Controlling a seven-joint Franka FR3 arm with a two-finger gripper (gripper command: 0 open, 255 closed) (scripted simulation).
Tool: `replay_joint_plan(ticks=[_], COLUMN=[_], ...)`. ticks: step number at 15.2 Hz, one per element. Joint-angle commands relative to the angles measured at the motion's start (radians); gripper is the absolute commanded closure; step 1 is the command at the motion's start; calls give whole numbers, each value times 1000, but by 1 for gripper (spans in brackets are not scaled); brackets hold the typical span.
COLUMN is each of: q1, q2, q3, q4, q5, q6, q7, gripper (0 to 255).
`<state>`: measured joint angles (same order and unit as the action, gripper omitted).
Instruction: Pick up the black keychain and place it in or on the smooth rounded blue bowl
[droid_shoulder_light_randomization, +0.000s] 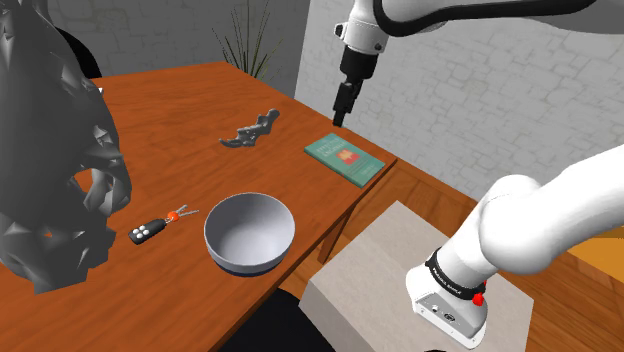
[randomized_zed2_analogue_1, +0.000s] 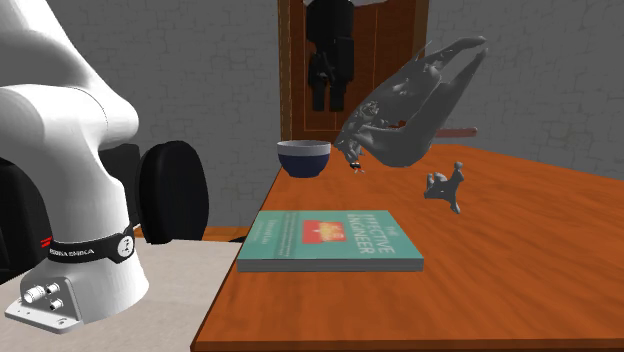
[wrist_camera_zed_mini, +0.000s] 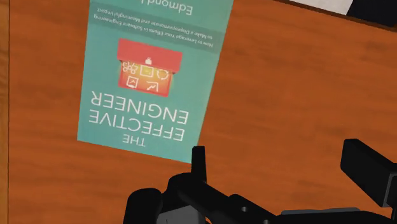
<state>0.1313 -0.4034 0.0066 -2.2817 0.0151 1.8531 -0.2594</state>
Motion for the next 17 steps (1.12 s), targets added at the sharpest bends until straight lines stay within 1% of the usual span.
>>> replay_joint_plan(ticks=[1, 9, 17], q1=[23, 104, 179], q2=[52, 267, 468], q3=[16, 84, 158], q4=[17, 144, 292], q5=[7, 17, -6], q6=[41, 154, 229], q7=[-25, -115, -188], gripper=[0, 0, 0])
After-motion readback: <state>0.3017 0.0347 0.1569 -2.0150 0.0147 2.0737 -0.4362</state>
